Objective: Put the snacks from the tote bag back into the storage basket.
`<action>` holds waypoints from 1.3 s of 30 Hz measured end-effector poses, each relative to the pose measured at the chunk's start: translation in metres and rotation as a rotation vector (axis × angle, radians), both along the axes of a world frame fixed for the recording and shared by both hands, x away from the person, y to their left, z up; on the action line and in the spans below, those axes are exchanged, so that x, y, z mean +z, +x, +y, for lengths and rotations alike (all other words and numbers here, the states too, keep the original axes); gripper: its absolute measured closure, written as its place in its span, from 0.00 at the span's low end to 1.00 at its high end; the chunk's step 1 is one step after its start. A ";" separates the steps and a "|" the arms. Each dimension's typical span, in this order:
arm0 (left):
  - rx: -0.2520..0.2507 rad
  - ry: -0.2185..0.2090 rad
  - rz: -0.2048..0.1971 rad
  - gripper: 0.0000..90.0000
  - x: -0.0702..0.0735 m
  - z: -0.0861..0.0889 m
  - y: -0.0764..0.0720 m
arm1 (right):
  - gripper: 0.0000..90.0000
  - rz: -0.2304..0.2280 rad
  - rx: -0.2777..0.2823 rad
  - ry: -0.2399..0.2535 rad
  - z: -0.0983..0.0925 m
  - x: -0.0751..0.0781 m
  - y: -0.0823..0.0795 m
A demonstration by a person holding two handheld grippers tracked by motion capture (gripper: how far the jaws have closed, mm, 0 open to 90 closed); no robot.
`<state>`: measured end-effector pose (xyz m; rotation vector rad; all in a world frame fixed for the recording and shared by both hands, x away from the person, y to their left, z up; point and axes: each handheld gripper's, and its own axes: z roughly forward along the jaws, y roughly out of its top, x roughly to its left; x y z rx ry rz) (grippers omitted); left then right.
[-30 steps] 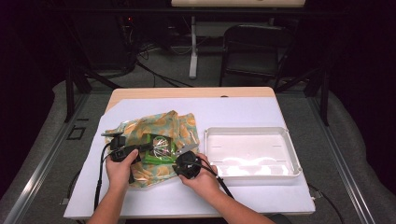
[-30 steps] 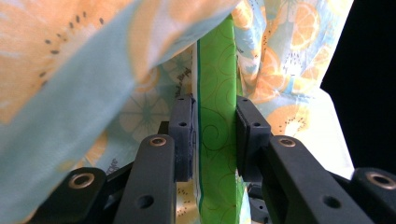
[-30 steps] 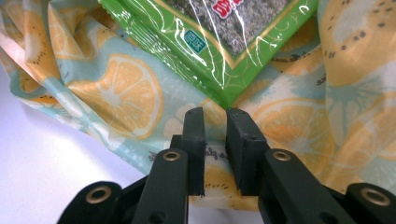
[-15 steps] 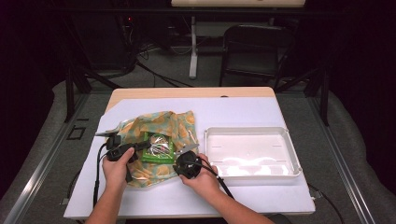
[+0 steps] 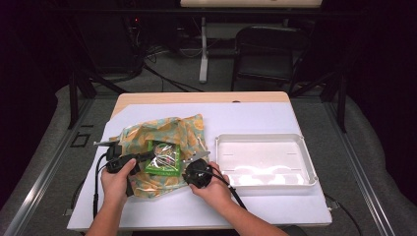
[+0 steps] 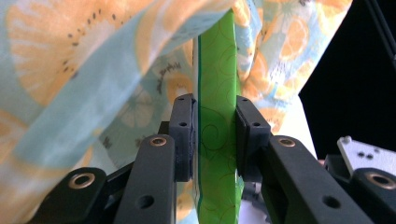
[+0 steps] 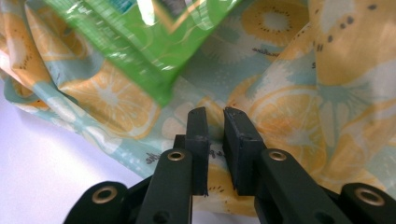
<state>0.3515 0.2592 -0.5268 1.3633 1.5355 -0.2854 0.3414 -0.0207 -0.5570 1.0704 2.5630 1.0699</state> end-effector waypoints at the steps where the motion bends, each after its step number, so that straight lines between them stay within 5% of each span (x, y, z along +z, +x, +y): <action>1: 0.000 0.000 0.000 0.81 0.000 0.000 0.000 | 0.89 0.000 0.000 0.000 0.000 0.000 0.000; 18: -0.060 0.051 -0.031 0.81 0.005 -0.004 -0.034 | 0.89 -0.006 -0.006 0.001 0.001 0.000 -0.001; 39: -0.066 0.035 -0.079 0.81 0.017 0.002 -0.051 | 0.87 -0.007 -0.006 0.002 0.001 0.000 -0.002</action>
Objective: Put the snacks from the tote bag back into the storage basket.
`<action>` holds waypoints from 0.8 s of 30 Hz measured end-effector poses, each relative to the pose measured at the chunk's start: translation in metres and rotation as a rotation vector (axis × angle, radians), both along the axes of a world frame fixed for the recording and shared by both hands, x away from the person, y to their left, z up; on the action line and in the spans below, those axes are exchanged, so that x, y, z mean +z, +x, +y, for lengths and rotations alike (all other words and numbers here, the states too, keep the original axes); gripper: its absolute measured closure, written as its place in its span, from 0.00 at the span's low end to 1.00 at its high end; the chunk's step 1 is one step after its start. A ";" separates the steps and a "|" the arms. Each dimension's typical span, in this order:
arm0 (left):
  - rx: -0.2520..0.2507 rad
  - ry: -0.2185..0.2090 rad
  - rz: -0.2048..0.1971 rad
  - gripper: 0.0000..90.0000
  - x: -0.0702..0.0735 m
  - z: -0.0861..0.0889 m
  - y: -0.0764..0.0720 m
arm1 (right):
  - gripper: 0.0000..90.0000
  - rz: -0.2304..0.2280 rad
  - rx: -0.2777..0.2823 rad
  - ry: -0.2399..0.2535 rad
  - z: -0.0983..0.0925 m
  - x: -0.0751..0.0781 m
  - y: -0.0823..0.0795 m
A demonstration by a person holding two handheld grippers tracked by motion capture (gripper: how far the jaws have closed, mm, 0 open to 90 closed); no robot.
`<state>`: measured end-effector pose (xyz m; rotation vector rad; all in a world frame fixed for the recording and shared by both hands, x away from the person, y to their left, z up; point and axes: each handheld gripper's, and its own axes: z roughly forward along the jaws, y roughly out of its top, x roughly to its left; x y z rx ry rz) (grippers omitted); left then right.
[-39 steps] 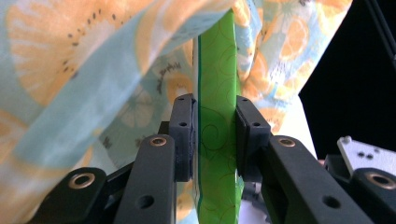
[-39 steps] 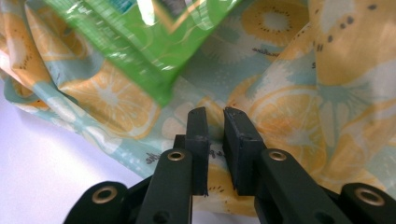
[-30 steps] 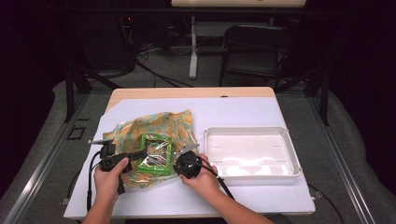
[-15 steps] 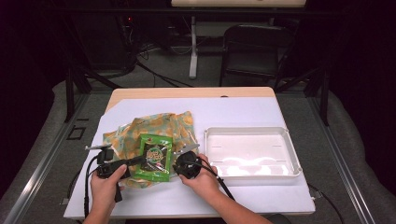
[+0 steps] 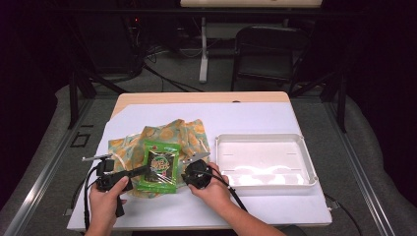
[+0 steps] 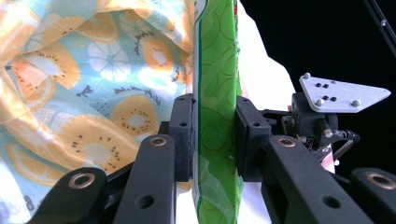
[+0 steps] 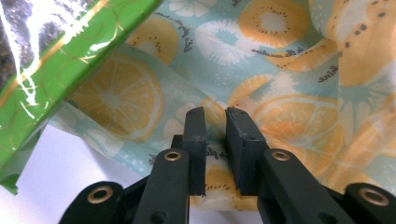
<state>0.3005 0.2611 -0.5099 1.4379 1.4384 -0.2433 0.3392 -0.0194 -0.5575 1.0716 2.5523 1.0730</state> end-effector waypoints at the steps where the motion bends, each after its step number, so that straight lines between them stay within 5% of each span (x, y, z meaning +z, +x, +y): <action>1: -0.001 -0.002 -0.003 0.81 0.000 0.000 0.000 | 0.86 0.001 0.001 0.001 0.000 0.000 0.000; 24: -0.006 -0.007 -0.053 0.80 0.013 0.001 -0.006 | 0.82 0.004 -0.003 0.019 -0.001 0.002 -0.001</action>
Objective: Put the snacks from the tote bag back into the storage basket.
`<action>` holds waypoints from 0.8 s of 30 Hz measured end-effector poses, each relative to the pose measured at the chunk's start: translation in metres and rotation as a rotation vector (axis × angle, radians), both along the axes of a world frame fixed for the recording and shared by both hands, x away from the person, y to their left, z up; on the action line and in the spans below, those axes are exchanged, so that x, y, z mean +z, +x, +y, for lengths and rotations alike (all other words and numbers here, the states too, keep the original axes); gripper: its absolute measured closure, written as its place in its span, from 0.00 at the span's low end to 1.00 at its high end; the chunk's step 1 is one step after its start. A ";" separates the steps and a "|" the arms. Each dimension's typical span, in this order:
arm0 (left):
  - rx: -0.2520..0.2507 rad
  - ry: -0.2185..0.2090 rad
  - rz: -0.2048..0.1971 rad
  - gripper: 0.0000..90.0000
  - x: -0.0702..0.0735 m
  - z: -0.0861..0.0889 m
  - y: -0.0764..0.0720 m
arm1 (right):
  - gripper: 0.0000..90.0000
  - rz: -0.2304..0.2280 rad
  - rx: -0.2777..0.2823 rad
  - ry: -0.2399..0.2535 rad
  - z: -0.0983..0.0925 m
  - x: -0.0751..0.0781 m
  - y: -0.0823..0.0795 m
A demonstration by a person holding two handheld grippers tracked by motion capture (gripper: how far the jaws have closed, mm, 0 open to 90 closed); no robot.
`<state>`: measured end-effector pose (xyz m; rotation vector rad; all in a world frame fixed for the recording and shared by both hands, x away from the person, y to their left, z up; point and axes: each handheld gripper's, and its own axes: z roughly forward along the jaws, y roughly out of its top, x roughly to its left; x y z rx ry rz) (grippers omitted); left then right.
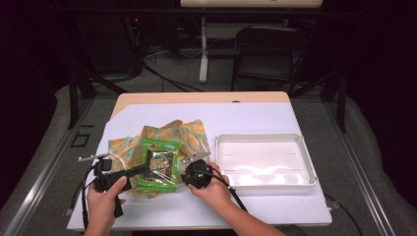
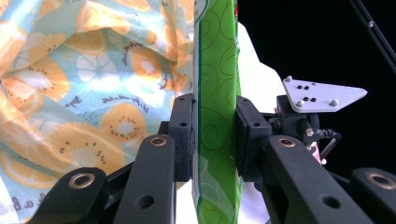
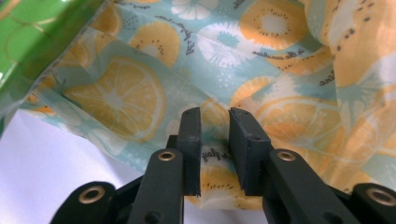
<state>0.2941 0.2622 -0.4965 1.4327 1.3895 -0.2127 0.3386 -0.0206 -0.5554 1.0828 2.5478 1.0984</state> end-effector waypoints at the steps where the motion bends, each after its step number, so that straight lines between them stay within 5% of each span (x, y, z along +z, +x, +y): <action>1: 0.004 -0.004 -0.011 0.80 0.002 0.000 -0.001 | 0.81 0.002 0.002 0.011 -0.001 0.003 -0.001; 24: 0.018 0.002 -0.061 0.80 0.012 0.002 -0.001 | 0.71 -0.020 0.014 0.160 -0.022 0.032 0.001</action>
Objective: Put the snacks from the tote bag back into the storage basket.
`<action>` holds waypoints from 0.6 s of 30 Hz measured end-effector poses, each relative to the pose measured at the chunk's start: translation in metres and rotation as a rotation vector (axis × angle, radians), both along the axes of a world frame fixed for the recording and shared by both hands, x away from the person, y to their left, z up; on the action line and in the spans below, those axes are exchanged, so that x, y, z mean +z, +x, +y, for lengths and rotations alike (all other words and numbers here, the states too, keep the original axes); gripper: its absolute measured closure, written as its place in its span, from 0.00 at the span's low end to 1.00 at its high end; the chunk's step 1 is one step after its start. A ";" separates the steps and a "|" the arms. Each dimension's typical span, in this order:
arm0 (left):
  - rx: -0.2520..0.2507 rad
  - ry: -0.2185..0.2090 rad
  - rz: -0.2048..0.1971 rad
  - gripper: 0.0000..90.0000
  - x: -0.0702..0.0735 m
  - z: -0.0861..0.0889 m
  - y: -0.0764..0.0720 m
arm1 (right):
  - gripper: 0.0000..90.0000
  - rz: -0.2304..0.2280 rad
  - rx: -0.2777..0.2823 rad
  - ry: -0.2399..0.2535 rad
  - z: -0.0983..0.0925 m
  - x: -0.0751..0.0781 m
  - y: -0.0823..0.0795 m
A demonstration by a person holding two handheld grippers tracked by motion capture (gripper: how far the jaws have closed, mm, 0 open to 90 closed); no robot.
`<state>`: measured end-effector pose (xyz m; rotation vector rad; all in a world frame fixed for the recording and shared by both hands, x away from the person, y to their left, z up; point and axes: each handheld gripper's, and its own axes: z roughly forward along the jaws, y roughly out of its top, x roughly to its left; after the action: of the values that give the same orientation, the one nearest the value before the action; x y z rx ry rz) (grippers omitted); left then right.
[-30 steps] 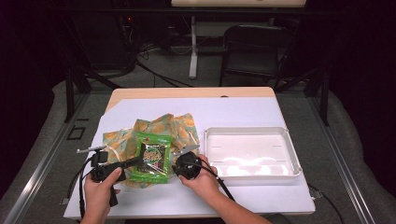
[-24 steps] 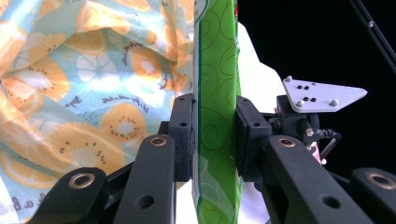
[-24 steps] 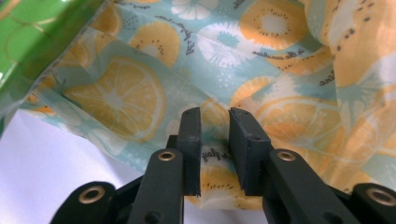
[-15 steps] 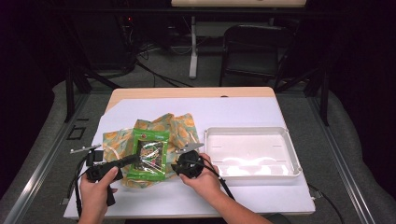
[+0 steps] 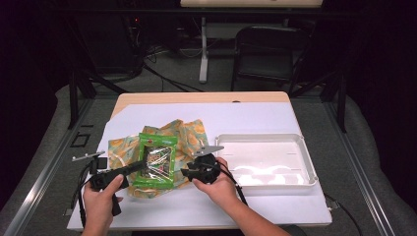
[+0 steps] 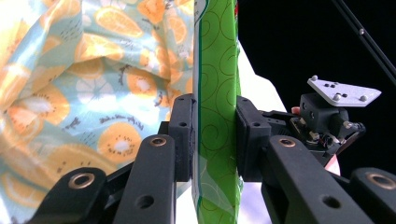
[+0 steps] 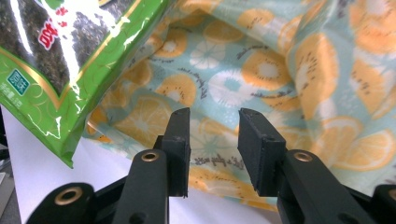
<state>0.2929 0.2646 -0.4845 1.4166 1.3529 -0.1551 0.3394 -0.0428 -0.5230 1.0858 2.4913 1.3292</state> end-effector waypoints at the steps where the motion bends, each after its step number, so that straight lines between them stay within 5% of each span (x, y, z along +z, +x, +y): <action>1: 0.000 0.006 -0.010 0.80 0.003 0.000 0.001 | 0.71 0.000 0.000 0.000 0.000 0.000 0.000; 11: 0.006 -0.003 -0.065 0.80 0.029 -0.012 0.029 | 0.70 -0.026 -0.053 0.067 -0.019 0.042 0.039; 15: 0.018 -0.010 -0.074 0.80 0.036 -0.024 0.048 | 0.70 -0.007 -0.090 0.167 -0.037 0.060 0.061; 18: 0.008 -0.013 -0.078 0.80 0.037 -0.030 0.055 | 0.70 0.010 -0.089 0.187 -0.046 0.061 0.067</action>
<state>0.3484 0.2346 -0.4470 1.3924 1.2906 -0.1023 0.4062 -0.0892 -0.4620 1.2274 2.3325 1.5584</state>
